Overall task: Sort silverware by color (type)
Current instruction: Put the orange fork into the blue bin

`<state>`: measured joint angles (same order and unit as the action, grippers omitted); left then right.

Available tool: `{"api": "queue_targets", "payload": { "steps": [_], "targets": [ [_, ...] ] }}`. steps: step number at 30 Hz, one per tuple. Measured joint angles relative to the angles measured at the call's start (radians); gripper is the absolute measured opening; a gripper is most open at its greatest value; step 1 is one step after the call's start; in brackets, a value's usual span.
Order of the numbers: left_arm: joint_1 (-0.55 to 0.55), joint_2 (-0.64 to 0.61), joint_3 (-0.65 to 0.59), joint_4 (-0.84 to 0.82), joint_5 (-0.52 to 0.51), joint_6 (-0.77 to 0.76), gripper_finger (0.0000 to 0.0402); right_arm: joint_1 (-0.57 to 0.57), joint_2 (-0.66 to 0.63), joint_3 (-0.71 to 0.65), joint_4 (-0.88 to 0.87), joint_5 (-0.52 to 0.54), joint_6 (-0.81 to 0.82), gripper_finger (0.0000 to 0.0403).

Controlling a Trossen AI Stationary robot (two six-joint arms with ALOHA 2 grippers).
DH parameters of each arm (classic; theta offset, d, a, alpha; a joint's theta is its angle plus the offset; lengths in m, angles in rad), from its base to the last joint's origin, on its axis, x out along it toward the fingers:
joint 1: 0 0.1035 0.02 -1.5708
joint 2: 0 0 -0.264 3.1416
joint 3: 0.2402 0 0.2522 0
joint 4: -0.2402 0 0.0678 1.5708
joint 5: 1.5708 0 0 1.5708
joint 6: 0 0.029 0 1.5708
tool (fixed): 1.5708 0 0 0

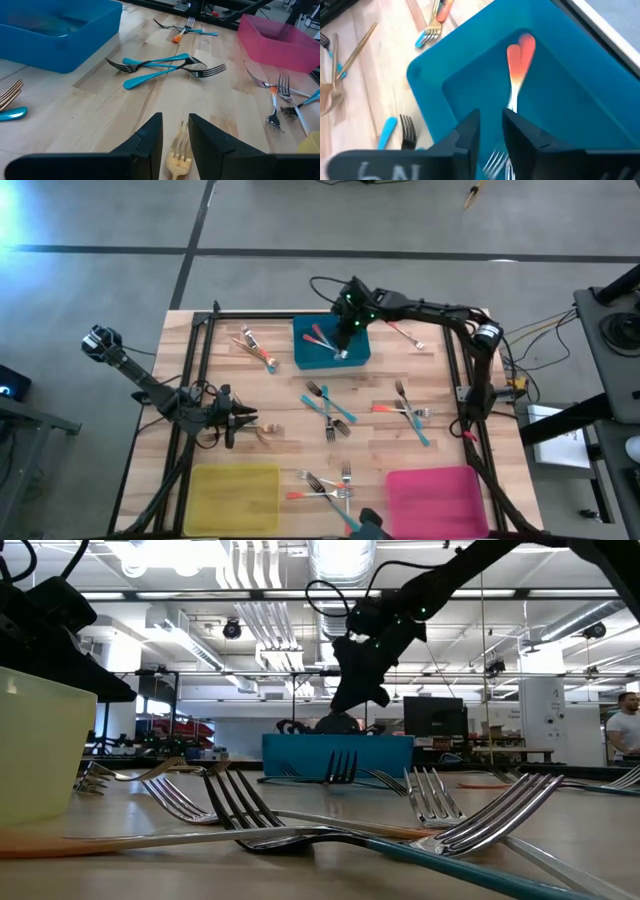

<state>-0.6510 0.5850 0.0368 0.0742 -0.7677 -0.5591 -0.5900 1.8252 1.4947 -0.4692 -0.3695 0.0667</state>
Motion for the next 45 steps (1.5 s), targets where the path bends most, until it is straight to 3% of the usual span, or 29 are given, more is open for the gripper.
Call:
{"api": "queue_targets", "payload": {
  "steps": [4, 9, 12, 15, 19, 28, 45],
  "targets": [
    [0.000, 0.000, 0.000, 0.000, 0.000, 0.000, 0.0077, 0.001, -0.052, 0.032, -0.147, -0.037, 0.026, 0.0110],
    [0.000, 0.000, 0.000, 0.000, 0.000, 0.000, 0.0077, 0.032, -0.146, 0.044, -0.549, -0.127, 0.011, 0.0119],
    [0.000, 0.001, 0.000, 0.000, 0.000, 0.000, 0.0077, 0.088, -0.184, 0.036, -0.791, -0.127, -0.063, 0.0115],
    [0.000, 0.001, 0.000, 0.000, 0.000, 0.000, 0.0077, 0.159, -0.207, 0.016, -0.910, -0.056, -0.123, 0.0109],
    [0.000, 0.002, 0.000, 0.000, 0.000, 0.000, 0.0077, 0.235, -0.231, -0.047, -0.901, 0.070, -0.139, 0.0101],
    [0.000, 0.003, 0.000, 0.000, 0.000, 0.000, 0.0077, 0.299, -0.233, -0.259, -0.862, 0.031, -0.183, 0.0097],
    [0.000, 0.003, 0.000, 0.000, 0.000, 0.000, 0.0077, 0.298, -0.233, -0.583, -0.576, 0.052, -0.171, 0.0092]
  ]
}}
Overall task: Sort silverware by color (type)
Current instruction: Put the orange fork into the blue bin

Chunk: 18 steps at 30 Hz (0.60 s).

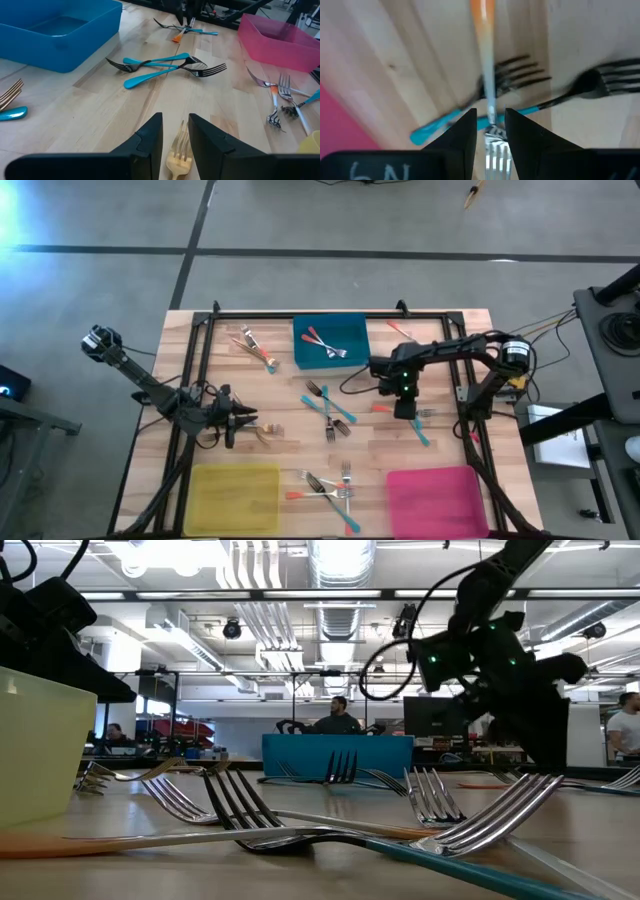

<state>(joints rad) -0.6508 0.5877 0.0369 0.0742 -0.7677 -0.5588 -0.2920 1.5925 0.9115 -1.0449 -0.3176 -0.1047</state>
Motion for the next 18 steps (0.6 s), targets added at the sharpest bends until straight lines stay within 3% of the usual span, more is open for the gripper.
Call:
{"api": "queue_targets", "payload": {
  "steps": [18],
  "targets": [
    [0.000, 0.000, 0.000, 0.000, 0.000, 0.000, 0.0077, 0.001, 0.000, -0.064, 0.103, 0.032, 0.016, 0.0091]
  ]
}}
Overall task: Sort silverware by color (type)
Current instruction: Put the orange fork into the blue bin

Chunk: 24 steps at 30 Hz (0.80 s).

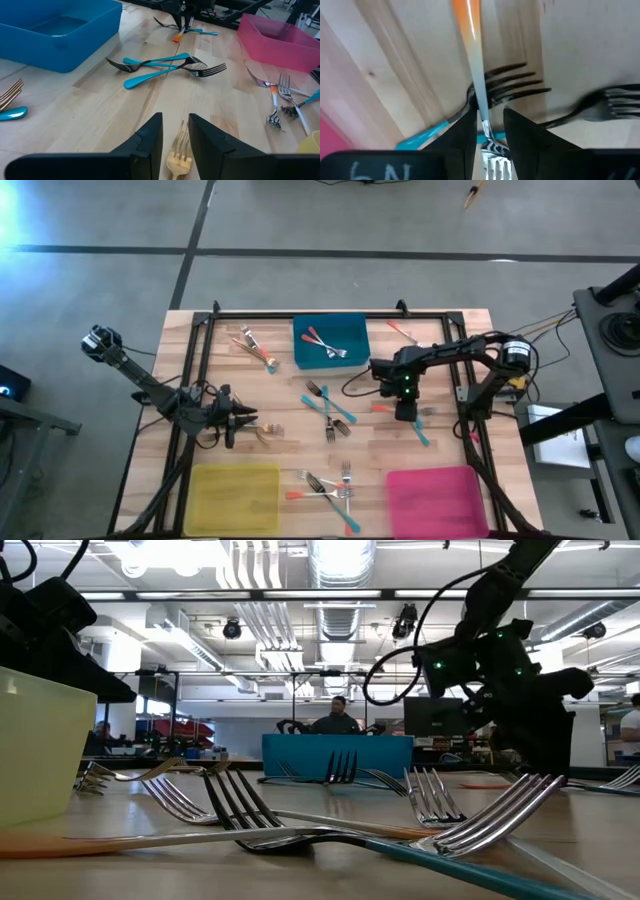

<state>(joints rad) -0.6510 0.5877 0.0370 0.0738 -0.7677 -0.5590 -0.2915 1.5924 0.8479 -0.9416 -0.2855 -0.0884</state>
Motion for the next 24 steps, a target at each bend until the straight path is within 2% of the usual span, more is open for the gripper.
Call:
{"api": "queue_targets", "payload": {
  "steps": [4, 9, 24],
  "targets": [
    [0.000, 0.000, 0.000, 0.000, 0.000, 0.000, 0.0077, 0.023, 0.000, -0.013, 0.017, 0.074, -0.010, 0.0091],
    [0.000, 0.000, 0.000, 0.000, 0.000, 0.000, 0.0077, 0.035, 0.010, -0.015, 0.036, 0.087, 0.036, 0.0091],
    [0.000, 0.000, 0.000, 0.000, 0.000, 0.000, 0.0077, 0.043, 0.001, -0.013, 0.038, 0.064, 0.063, 0.0087]
  ]
}}
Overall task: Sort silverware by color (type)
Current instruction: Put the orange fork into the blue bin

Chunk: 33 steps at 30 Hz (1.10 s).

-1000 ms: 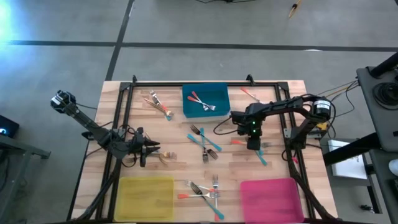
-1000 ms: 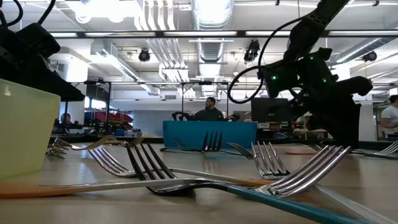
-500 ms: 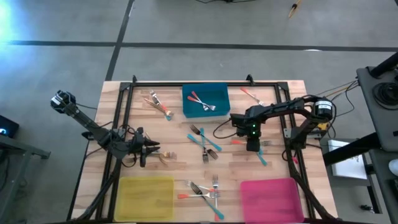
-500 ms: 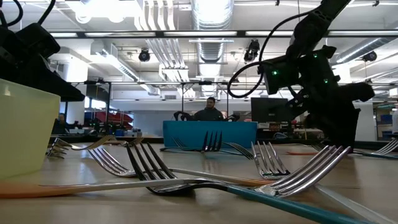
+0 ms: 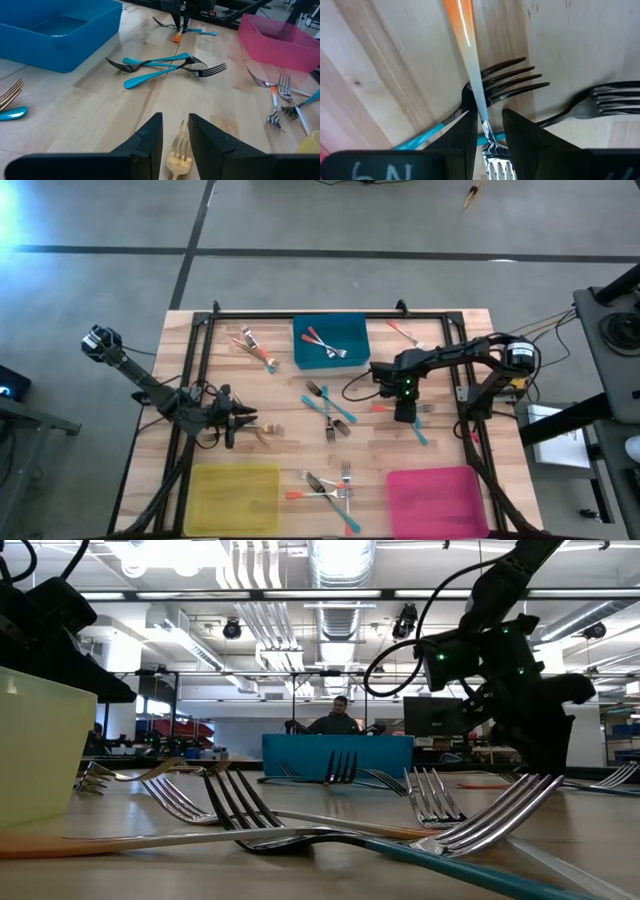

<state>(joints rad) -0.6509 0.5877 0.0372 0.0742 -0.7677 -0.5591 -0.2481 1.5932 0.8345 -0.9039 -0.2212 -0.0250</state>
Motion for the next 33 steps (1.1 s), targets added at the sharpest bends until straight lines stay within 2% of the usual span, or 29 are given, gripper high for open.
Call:
{"api": "queue_targets", "payload": {
  "steps": [8, 19, 25, 33],
  "targets": [
    [0.000, 0.000, 0.000, 0.000, 0.000, 0.000, 0.0077, 0.011, -0.001, 0.023, -0.032, -0.023, -0.002, 0.0086],
    [0.000, 0.000, 0.000, 0.000, 0.000, 0.000, 0.0077, 0.013, -0.013, 0.126, -0.051, -0.049, -0.115, 0.0086],
    [0.000, 0.000, 0.000, 0.000, 0.000, 0.000, 0.0077, 0.013, -0.017, 0.139, -0.057, -0.075, -0.204, 0.0086],
    [0.000, 0.000, 0.000, 0.000, 0.000, 0.000, 0.0077, 0.013, -0.017, 0.139, -0.057, -0.076, -0.038, 0.0091]
  ]
}}
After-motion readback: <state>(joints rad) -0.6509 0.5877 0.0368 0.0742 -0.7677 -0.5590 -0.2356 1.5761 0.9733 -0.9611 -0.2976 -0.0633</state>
